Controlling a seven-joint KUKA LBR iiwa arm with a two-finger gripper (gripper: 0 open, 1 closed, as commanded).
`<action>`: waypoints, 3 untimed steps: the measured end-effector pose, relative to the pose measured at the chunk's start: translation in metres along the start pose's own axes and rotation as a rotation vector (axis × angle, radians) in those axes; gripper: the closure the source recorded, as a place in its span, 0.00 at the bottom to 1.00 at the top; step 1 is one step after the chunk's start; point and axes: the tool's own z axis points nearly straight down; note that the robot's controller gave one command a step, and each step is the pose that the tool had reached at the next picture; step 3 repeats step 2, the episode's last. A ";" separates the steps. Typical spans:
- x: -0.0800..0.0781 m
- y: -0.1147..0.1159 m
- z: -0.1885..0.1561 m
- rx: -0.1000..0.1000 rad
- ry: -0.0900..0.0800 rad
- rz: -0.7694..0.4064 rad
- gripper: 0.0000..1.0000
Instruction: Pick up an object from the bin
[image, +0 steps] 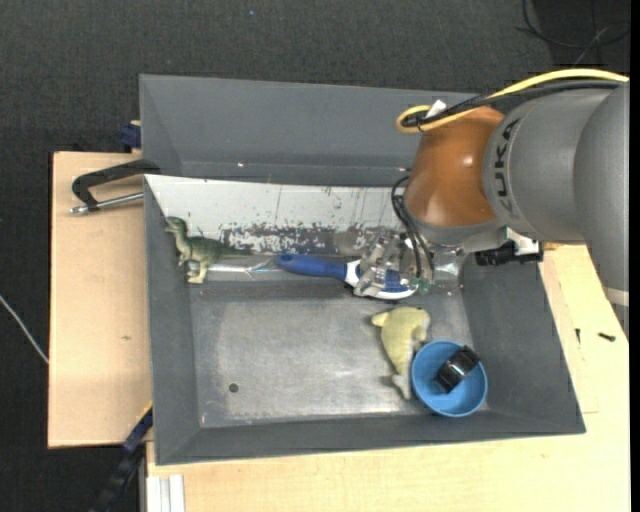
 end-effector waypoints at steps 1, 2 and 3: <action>-0.005 0.002 -0.052 0.011 0.030 -0.002 1.00; -0.005 0.003 -0.052 0.013 0.037 -0.003 1.00; -0.005 0.003 -0.052 0.013 0.037 -0.003 1.00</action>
Offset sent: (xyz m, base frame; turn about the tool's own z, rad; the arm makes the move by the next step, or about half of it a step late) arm 0.0000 -0.0003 0.0469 -0.0003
